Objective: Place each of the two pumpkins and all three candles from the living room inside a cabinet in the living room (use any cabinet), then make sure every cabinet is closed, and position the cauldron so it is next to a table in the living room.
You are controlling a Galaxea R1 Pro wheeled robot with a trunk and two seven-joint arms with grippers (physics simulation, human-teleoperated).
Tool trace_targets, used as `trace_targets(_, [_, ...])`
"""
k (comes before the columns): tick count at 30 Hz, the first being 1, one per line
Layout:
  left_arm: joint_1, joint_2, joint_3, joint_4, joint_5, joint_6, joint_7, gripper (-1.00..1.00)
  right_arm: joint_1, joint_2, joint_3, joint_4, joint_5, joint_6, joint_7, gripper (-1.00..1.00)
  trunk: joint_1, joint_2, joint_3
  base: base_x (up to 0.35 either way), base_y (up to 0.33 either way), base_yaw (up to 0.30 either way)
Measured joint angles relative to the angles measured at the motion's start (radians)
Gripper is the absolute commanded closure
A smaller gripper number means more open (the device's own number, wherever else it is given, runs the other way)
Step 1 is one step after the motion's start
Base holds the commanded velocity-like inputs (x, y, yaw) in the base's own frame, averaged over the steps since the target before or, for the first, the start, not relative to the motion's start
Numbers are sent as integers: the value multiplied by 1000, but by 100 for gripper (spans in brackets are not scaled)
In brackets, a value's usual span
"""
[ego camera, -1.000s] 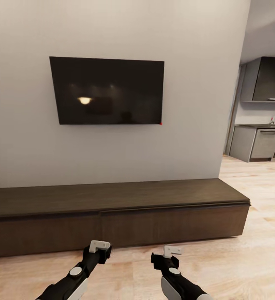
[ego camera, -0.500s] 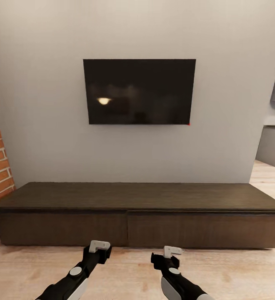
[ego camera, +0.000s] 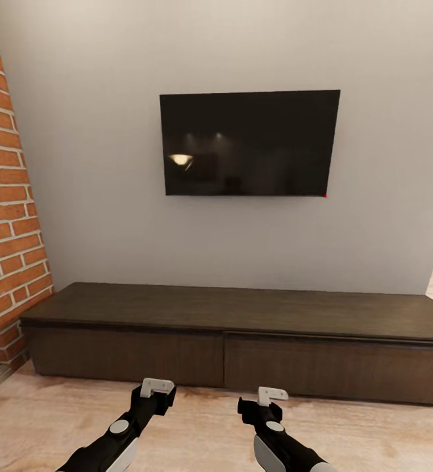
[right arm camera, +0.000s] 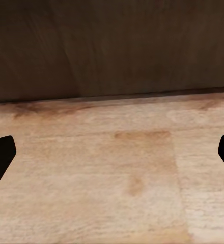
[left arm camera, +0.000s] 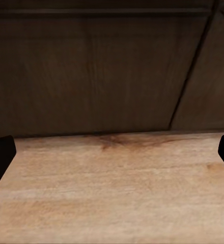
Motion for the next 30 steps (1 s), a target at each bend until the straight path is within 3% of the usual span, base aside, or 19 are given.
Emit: trace_targets(30, [-1, 0, 0, 3, 0, 1, 0, -100, 0, 1, 0, 1, 0, 0, 2, -100, 0, 0, 5, 0, 279, -44])
